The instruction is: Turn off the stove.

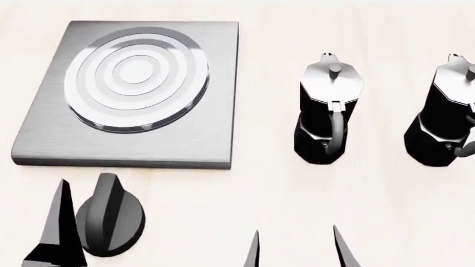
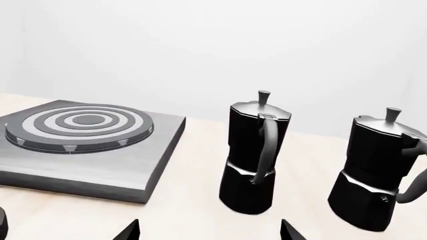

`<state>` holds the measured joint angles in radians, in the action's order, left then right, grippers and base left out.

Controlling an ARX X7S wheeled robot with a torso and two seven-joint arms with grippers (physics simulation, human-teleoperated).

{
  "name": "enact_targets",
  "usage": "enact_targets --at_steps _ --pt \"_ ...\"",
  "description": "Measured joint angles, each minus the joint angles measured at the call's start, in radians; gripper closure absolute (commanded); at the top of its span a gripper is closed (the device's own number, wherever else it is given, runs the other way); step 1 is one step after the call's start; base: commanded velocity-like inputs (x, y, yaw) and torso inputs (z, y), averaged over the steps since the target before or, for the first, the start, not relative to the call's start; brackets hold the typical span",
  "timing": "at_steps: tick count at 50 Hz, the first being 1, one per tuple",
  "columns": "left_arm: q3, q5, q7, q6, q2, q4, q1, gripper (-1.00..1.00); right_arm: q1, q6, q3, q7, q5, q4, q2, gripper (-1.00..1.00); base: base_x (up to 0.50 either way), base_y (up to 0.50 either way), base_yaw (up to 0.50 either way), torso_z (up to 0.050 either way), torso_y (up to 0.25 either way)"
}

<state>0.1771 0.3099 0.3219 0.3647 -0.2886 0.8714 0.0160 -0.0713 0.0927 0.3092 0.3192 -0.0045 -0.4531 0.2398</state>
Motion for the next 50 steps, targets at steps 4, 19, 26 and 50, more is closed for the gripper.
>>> enact_targets --at_steps 4,19,26,50 --pt "0.022 -0.008 -0.001 -0.005 0.003 -0.014 -0.002 -1.00 0.000 0.000 0.002 0.002 0.001 0.001 0.002 -1.00 0.00 0.00 0.00 0.000 0.000" --pt "0.093 -0.046 0.004 -0.028 0.025 -0.104 -0.038 -1.00 0.001 -0.001 0.007 0.008 0.008 0.001 0.008 -1.00 0.00 0.00 0.00 0.000 0.000" --pt "0.114 -0.071 0.009 -0.052 0.039 -0.187 -0.065 -1.00 0.003 0.000 0.010 0.011 0.011 0.000 0.011 -1.00 0.00 0.00 0.00 0.000 0.000" --pt "0.146 -0.131 0.038 -0.124 0.067 -0.415 -0.125 -1.00 0.008 0.001 0.018 0.021 0.020 0.004 0.019 -1.00 0.00 0.00 0.00 0.000 0.000"
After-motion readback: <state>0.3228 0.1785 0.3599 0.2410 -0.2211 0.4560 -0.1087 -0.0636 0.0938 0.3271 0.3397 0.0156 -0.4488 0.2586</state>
